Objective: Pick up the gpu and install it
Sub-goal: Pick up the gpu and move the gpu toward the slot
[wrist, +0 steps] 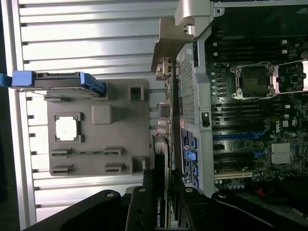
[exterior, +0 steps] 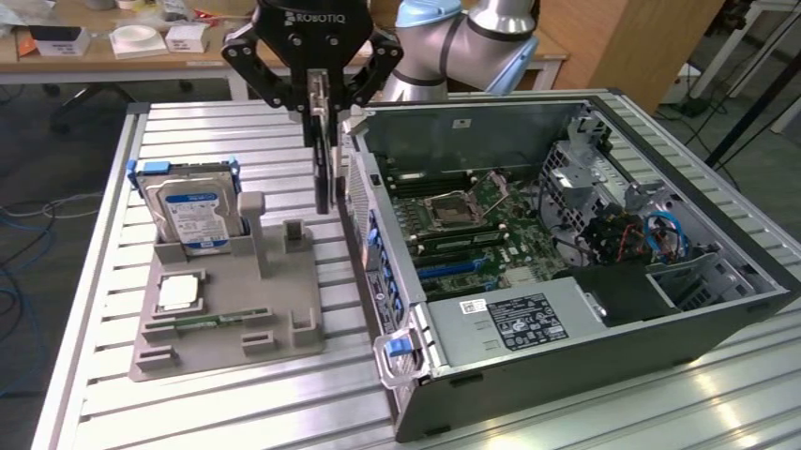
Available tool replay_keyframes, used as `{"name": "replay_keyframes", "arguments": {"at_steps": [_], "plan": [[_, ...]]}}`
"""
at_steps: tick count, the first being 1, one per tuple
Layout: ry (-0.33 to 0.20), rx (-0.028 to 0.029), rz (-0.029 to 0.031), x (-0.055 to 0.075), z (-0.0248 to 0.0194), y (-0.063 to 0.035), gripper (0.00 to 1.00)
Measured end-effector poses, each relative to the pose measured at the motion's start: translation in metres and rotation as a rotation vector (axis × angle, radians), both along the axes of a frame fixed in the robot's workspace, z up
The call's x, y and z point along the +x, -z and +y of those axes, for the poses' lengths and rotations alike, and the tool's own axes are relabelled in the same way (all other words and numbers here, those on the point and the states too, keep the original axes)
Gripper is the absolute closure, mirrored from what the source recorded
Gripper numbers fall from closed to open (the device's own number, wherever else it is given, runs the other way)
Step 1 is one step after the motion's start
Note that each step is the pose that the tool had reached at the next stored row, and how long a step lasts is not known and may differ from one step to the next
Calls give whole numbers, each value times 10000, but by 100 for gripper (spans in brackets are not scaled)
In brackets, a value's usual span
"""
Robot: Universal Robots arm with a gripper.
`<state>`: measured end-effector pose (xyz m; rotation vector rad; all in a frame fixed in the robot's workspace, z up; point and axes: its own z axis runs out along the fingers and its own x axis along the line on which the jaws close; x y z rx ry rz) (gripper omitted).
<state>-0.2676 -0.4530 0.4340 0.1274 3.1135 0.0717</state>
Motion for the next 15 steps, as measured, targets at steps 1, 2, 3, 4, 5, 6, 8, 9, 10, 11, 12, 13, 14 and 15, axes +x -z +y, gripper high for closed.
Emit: {"name": "replay_keyframes", "arguments": {"at_steps": [1,2,3,4,5,6,8,9,10,11,12,13,14,15], "plan": [[0,0,0,15,0,0,74],[0,0,0,30,0,0,74],[0,0,1,43,0,0,74],[0,0,1,57,0,0,74],[0,0,0,72,0,0,74],[0,0,0,86,0,0,74],[0,0,0,115,0,0,74],[-1,0,0,129,0,0,74],[-1,0,1,144,0,0,74],[0,0,0,158,0,0,74],[0,0,0,172,0,1,74],[0,1,-1,187,0,1,74],[1,-1,1,201,0,0,74],[0,0,0,215,0,0,74]]}}
